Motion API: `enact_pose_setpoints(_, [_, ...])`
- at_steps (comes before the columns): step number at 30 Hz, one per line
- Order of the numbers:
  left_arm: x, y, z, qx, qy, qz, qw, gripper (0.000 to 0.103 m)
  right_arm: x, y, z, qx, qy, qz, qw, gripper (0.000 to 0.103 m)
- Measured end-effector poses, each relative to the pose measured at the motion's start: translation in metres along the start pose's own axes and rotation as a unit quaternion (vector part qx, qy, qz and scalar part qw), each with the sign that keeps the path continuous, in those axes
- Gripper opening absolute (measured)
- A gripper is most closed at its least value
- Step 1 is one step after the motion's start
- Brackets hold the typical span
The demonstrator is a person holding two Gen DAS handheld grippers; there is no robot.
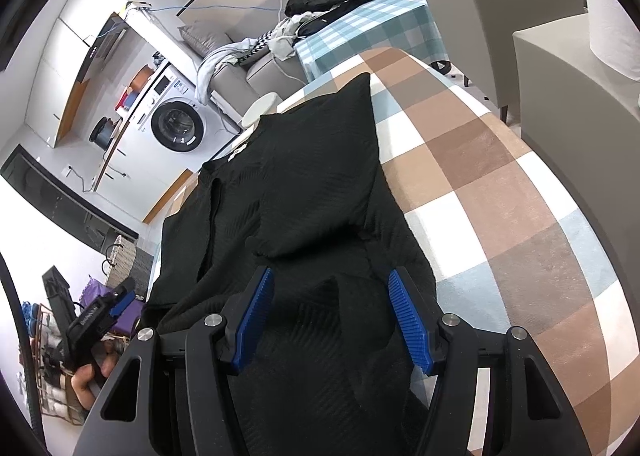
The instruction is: Fold small clothes
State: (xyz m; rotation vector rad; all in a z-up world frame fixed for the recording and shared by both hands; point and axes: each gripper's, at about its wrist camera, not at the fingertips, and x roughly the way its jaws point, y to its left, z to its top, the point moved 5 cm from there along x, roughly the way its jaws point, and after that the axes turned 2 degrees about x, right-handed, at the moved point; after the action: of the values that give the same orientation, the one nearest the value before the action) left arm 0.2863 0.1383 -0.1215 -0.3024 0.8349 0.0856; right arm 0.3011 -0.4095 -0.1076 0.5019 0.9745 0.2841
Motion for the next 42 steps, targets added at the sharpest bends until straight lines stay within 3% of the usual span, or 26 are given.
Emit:
enact_pose_setpoints(5, [-0.014,0.033,-0.031,0.01,0.016,0.058,0.9981,0.065,-0.001,0.0,-0.001,-0.008,0.003,-0.005,1.0,0.061])
enact_pose_setpoints(12, [-0.018,0.066,-0.067,-0.01,0.032,0.063,0.9974,0.065,-0.008,-0.012,-0.004,-0.036,0.011,-0.038,0.999,0.062])
enact_pose_setpoints(17, [-0.021,0.074,-0.074,-0.035,0.033,0.045,0.9978,0.065,0.004,-0.023,-0.017,-0.035,0.046,-0.045,0.997,0.065])
enact_pose_setpoints(18, [-0.022,0.075,-0.074,-0.039,0.032,0.044,0.9978,0.065,0.006,-0.023,-0.018,-0.038,0.047,-0.043,0.997,0.062])
enact_pose_setpoints(20, [-0.025,0.075,-0.074,-0.04,0.033,0.045,0.9976,0.065,0.011,-0.02,-0.019,-0.052,0.046,-0.036,0.997,0.018])
enact_pose_setpoints(22, [-0.032,0.074,-0.074,-0.041,0.028,0.045,0.9977,0.065,0.009,-0.022,-0.012,-0.055,0.029,-0.036,0.997,0.007])
enact_pose_setpoints(25, [-0.042,0.075,-0.078,-0.046,0.024,0.046,0.9976,0.065,-0.006,-0.045,0.007,-0.033,-0.015,-0.085,0.996,0.007])
enact_pose_setpoints(27, [-0.048,0.077,-0.083,-0.05,0.024,0.043,0.9975,0.065,-0.007,-0.058,0.012,-0.003,-0.007,-0.067,0.998,0.007])
enact_pose_setpoints(30, [-0.057,0.08,-0.093,-0.057,0.028,0.047,0.9969,0.065,-0.009,-0.056,0.008,-0.02,0.004,-0.068,0.997,0.013])
enact_pose_setpoints(33, [-0.062,0.082,-0.104,-0.059,0.034,0.045,0.9967,0.065,-0.018,-0.053,-0.005,-0.024,0.009,-0.034,0.999,0.046])
enact_pose_setpoints(34, [-0.063,0.082,-0.109,-0.058,0.038,0.045,0.9965,0.065,-0.021,-0.053,-0.01,-0.031,0.011,-0.029,0.999,0.05])
enact_pose_setpoints(40, [-0.066,0.085,-0.126,-0.065,0.049,0.052,0.9953,0.065,-0.017,-0.057,-0.046,-0.069,0.032,-0.057,0.995,0.047])
enact_pose_setpoints(42, [-0.068,0.086,-0.128,-0.064,0.048,0.056,0.9952,0.065,-0.016,-0.055,-0.048,-0.079,0.026,-0.055,0.995,0.031])
